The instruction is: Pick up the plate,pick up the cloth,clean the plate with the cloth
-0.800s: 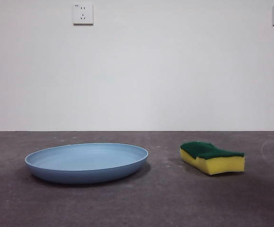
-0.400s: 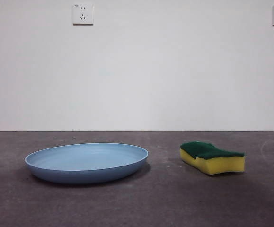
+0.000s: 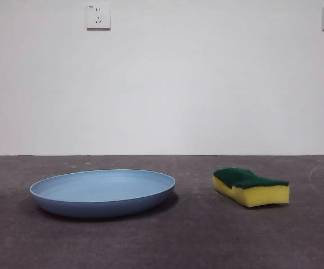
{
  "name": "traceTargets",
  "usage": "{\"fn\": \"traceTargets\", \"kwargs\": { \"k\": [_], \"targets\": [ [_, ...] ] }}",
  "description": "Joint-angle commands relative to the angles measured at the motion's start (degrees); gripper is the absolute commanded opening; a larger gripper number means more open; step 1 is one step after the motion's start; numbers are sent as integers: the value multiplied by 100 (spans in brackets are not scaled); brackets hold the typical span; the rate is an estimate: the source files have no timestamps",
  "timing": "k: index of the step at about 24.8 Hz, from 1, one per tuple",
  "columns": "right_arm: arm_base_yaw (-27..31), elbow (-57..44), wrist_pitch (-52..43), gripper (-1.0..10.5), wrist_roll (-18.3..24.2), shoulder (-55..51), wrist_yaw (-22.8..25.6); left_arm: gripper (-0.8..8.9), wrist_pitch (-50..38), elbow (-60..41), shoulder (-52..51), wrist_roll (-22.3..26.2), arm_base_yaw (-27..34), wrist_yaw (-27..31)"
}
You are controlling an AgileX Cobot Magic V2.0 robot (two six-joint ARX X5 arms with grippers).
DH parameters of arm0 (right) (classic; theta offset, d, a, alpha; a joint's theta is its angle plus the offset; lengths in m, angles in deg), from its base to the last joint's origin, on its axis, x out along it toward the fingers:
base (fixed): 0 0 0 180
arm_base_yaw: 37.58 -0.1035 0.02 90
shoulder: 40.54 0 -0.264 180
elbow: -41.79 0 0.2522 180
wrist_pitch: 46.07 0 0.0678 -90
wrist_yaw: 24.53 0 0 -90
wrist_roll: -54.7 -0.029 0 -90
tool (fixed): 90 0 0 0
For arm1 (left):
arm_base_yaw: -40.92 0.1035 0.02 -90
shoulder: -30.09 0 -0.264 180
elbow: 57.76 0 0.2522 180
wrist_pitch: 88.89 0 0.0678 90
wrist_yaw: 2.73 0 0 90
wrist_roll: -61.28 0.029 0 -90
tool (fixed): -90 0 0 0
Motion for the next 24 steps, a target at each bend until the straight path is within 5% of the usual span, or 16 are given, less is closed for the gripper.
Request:
{"fn": "traceTargets", "kwargs": {
  "k": [1, 11, 14, 15, 19, 24],
  "targets": [
    [-11, 343, 538, -7, 605, 468, -52, -6, 315, 249, 546, 181, 0, -387],
    [-11, 667, 1458, 62, 979, 1327, -153, 17, 837, 509, 1786, 205, -7, -901],
    [-11, 667, 1451, 377, 977, 1331, -142, 370, 691, 509, 1934, 201, -11, -966],
    [-11, 667, 1453, 470, 975, 1331, -136, 409, 610, 509, 1943, 173, -11, -966],
    [-11, 667, 1456, 512, 918, 1331, -142, 409, 284, 529, 2028, 127, -101, -922],
    [-11, 667, 1478, 508, 866, 1331, -153, 408, 846, 1285, 2970, 380, -428, -114]
  ]
}}
